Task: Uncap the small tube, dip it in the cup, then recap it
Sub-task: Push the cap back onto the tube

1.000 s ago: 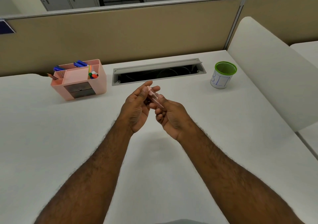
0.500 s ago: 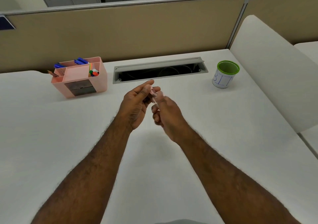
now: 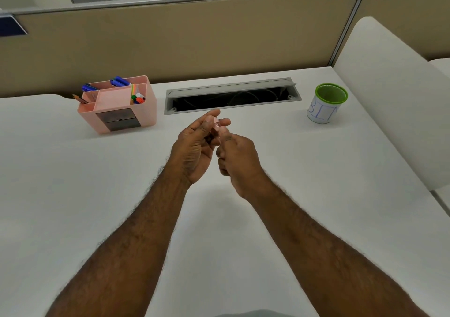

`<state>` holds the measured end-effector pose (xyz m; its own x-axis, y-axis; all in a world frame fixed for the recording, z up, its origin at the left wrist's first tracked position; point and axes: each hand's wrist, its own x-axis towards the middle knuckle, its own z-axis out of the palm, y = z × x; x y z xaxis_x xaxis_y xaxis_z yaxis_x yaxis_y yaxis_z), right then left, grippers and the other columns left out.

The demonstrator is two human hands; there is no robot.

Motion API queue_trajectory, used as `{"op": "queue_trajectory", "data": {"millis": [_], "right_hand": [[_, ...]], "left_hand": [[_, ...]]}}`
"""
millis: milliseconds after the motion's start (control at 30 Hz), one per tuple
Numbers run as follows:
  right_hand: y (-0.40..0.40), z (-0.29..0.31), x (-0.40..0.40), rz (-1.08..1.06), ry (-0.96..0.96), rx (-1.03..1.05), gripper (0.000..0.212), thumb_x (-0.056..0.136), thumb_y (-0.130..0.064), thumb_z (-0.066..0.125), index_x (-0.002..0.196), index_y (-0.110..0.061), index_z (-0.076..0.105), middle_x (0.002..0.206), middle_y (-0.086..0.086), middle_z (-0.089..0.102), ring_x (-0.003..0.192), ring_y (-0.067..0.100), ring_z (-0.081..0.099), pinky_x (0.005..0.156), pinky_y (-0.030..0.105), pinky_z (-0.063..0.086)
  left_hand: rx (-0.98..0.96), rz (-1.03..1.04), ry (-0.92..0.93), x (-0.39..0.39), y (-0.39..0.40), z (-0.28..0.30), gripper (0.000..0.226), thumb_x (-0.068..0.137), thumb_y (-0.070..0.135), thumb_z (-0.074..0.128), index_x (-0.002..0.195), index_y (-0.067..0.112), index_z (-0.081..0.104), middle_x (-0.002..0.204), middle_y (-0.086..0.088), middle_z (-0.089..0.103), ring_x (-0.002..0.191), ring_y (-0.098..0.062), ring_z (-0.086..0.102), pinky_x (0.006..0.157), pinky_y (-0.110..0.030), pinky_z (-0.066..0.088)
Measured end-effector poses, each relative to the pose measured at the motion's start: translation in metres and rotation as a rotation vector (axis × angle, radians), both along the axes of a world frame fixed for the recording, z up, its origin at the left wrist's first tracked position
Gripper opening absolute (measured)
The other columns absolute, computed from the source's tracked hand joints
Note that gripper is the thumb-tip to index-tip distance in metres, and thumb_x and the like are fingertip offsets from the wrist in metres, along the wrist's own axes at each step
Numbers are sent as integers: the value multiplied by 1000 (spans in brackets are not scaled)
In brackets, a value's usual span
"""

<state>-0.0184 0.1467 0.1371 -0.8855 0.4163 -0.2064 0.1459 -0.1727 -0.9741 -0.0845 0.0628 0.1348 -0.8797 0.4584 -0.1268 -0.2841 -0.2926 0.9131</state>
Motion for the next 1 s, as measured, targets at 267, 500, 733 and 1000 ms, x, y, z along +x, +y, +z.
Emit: {"op": "queue_trajectory", "data": {"millis": [267,500,733,1000], "right_hand": [[-1,3,1,222,15,-977,36,98,-42,46,90,-9,57,45,-6,42,31,5,30,31,14,24],[-4,-8,-27,412,-83,-257,45,98,-52,40,105,-18,69,86,-2,66,77,11,55,72,27,44],[-22,9,-91,544,-18,289,28,95,-41,52,105,-19,66,89,-8,66,82,8,58,65,19,42],[-51,20,-171,488,72,278,12,79,-27,62,87,-19,67,80,-1,70,65,6,61,57,23,50]], "left_hand": [[-69,-13,11,-4,-9,1,23,99,25,50,106,21,71,102,-3,77,99,-21,71,94,-42,54],[-182,-11,62,-26,-38,1,27,100,26,46,120,22,64,114,2,75,105,-19,70,89,-32,56],[-331,51,160,-69,-72,12,32,100,29,46,128,25,60,118,9,72,117,-11,63,106,-36,42],[-344,313,209,-124,-103,23,25,96,39,56,119,34,64,122,1,68,120,-23,60,103,-46,49]]}}
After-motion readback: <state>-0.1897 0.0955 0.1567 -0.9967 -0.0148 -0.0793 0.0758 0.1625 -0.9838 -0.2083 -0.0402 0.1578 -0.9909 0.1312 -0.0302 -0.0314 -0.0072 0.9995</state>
